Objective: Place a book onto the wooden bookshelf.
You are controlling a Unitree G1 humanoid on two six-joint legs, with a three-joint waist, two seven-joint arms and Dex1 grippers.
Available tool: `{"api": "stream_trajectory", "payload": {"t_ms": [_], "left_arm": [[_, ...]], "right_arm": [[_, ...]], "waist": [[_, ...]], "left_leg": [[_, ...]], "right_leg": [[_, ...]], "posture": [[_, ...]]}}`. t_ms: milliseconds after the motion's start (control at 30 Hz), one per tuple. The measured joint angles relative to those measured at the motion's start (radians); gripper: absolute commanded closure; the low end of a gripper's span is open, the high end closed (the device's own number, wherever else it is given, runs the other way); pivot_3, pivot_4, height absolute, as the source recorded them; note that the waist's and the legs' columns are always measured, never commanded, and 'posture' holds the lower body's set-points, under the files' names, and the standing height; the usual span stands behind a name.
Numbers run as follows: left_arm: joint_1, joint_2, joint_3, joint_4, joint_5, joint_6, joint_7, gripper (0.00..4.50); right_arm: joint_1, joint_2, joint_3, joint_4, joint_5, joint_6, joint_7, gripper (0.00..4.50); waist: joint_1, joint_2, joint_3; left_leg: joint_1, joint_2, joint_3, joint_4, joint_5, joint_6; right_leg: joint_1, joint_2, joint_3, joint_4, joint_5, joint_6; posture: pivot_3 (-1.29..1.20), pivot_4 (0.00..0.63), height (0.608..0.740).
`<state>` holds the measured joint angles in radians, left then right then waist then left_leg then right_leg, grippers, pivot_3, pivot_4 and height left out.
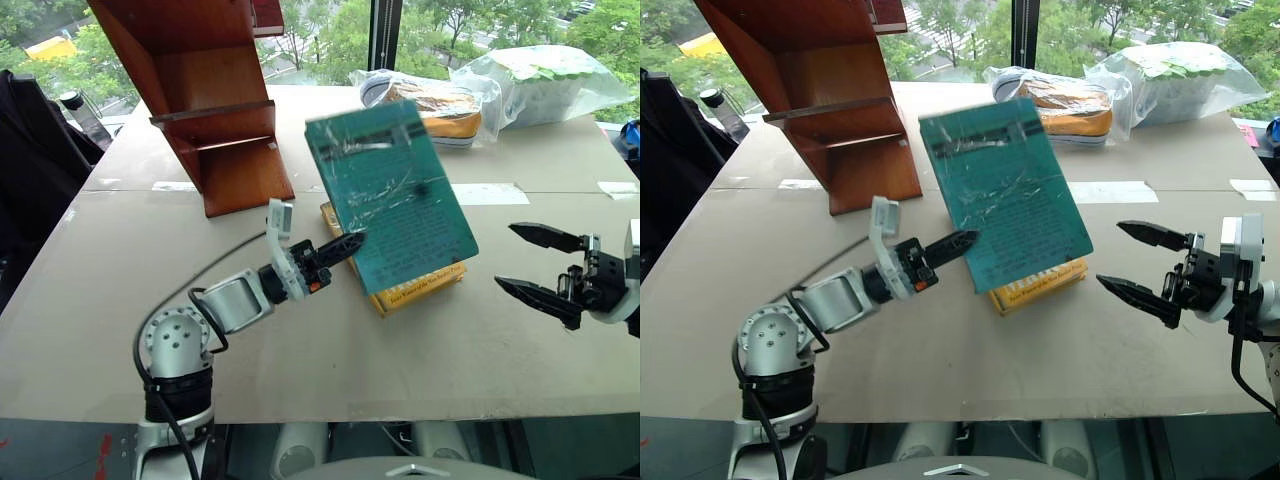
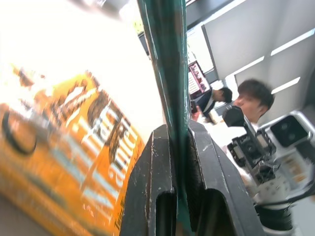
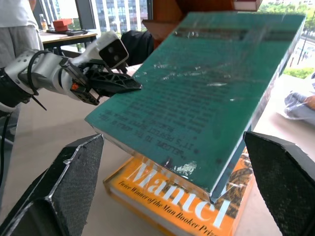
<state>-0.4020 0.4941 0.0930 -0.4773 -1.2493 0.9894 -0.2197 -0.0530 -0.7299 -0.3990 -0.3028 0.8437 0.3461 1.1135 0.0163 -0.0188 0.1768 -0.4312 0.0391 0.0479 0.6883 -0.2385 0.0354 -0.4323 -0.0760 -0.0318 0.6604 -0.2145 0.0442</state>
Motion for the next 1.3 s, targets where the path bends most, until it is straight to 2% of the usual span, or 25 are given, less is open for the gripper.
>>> {"api": "stream_trajectory", "payload": {"t_ms": [67,100,200,267,367,467,567,767,1033,1300], "left_arm": [[-0.154,0.127,-0.126,-0.070,0.281,-0.134,-0.118,4.41],[-0.179,0.132,-0.134,-0.084,0.328,-0.169,-0.136,4.41],[-0.298,0.237,-0.266,-0.074,0.616,-0.336,-0.207,4.41],[-0.407,0.381,-0.387,-0.010,0.918,-0.478,-0.243,4.41],[-0.502,0.566,-0.445,0.111,1.299,-0.679,-0.248,4.41],[-0.501,0.652,-0.437,0.197,1.526,-0.773,-0.234,4.41],[-0.477,0.659,-0.392,0.224,1.622,-0.770,-0.223,4.41],[-0.363,0.674,-0.306,0.195,1.714,-0.724,-0.260,4.41],[-0.271,0.685,-0.218,0.183,1.777,-0.616,-0.370,4.41],[-0.241,0.651,-0.213,0.166,1.815,-0.548,-0.460,4.41]], "right_arm": [[-0.077,0.014,0.000,0.051,0.001,-0.001,-0.016,0.00],[-0.086,0.014,0.000,0.055,0.001,-0.002,-0.019,0.00],[-0.133,0.031,0.009,0.105,-0.011,-0.004,-0.027,0.00],[-0.187,0.052,0.021,0.132,-0.025,-0.013,-0.049,0.00],[-0.250,0.074,0.031,0.160,-0.033,-0.022,-0.078,0.00],[-0.296,0.090,0.033,0.169,-0.001,0.003,-0.083,0.00],[-0.337,0.093,0.034,0.167,0.059,0.054,-0.074,0.00],[-0.396,0.105,0.050,0.176,0.110,0.127,-0.070,0.00],[-0.437,0.110,0.072,0.222,0.107,0.136,-0.050,0.00],[-0.430,0.115,0.074,0.221,0.107,0.136,-0.051,0.00]], "waist": [[0.004,0.001,0.000],[0.005,0.003,-0.001],[0.003,-0.001,0.001],[-0.004,-0.001,0.002],[-0.009,0.000,0.003],[-0.003,0.001,0.004],[0.000,0.000,0.005],[-0.016,-0.002,0.007],[-0.026,-0.001,0.007],[-0.017,-0.002,0.007]], "left_leg": [[0.000,0.000,0.000,0.000,0.000,0.000],[0.000,0.000,0.000,0.000,0.000,0.000],[-0.001,0.000,-0.001,-0.001,0.000,0.000],[-0.001,0.000,0.001,-0.002,0.000,0.000],[-0.001,0.002,0.001,-0.006,0.000,0.000],[-0.002,0.003,0.000,-0.006,0.000,0.000],[-0.006,0.003,0.000,-0.005,0.000,0.000],[-0.007,0.003,0.003,-0.002,0.000,0.000],[-0.007,0.004,0.002,-0.003,0.000,0.000],[-0.008,0.004,0.002,-0.002,0.000,0.000]], "right_leg": [[0.001,0.001,0.001,-0.002,0.000,0.000],[0.001,0.000,0.002,-0.002,0.000,0.000],[0.001,0.002,0.001,-0.003,0.000,0.000],[0.000,0.003,0.003,-0.004,0.000,0.000],[-0.002,0.005,0.004,-0.003,0.001,0.001],[-0.004,0.005,0.003,-0.003,0.002,0.004],[-0.005,0.005,0.002,-0.003,0.002,0.005],[-0.009,0.004,0.004,0.000,0.003,0.006],[-0.010,0.006,0.004,0.003,0.002,0.005],[-0.010,0.005,0.004,0.002,0.003,0.005]], "posture": [[0.00,0.150,0.693],[0.00,0.150,0.693],[0.00,0.150,0.693],[0.00,0.150,0.693],[0.00,0.150,0.693],[0.00,0.150,0.693],[0.00,0.150,0.693],[0.00,0.150,0.693],[0.00,0.150,0.693],[0.00,0.150,0.693]]}}
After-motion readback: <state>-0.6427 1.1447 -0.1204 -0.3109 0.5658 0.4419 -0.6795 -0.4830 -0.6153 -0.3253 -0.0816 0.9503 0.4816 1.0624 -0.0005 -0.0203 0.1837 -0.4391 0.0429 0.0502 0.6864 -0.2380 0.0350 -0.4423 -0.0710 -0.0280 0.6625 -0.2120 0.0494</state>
